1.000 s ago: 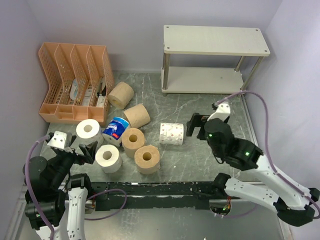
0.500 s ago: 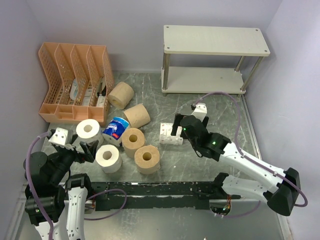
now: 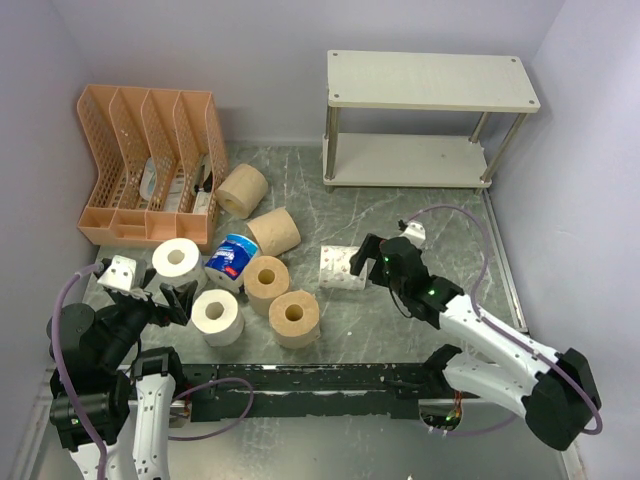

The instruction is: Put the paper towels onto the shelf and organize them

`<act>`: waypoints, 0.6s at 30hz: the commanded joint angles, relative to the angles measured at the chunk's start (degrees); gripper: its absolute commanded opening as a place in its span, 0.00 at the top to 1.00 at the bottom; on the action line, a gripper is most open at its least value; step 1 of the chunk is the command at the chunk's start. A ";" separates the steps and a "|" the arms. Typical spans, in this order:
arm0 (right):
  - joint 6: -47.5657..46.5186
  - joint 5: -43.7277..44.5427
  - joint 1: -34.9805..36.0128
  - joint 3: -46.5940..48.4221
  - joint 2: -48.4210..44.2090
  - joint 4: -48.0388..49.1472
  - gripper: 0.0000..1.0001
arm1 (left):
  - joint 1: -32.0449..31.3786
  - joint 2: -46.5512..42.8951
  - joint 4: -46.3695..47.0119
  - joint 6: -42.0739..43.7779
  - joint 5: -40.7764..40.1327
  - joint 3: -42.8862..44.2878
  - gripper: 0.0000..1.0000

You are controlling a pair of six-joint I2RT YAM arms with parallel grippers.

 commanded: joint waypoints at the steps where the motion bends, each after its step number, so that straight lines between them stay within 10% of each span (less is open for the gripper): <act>1: -0.84 -4.23 -0.75 -0.41 3.55 8.15 0.01 | 0.37 -0.02 1.59 0.31 0.56 -0.47 0.01; 7: -3.59 -6.48 -3.38 -0.61 9.04 14.10 0.17 | 0.41 0.03 1.57 0.15 0.27 -0.42 0.01; 13: -2.66 -14.23 -11.97 -5.68 8.24 21.80 0.53 | 0.45 0.10 1.64 0.10 0.37 -0.49 0.01; 18: -2.65 -22.12 -14.56 -5.93 12.77 24.78 0.56 | 0.46 0.29 1.63 0.24 0.41 -0.48 0.01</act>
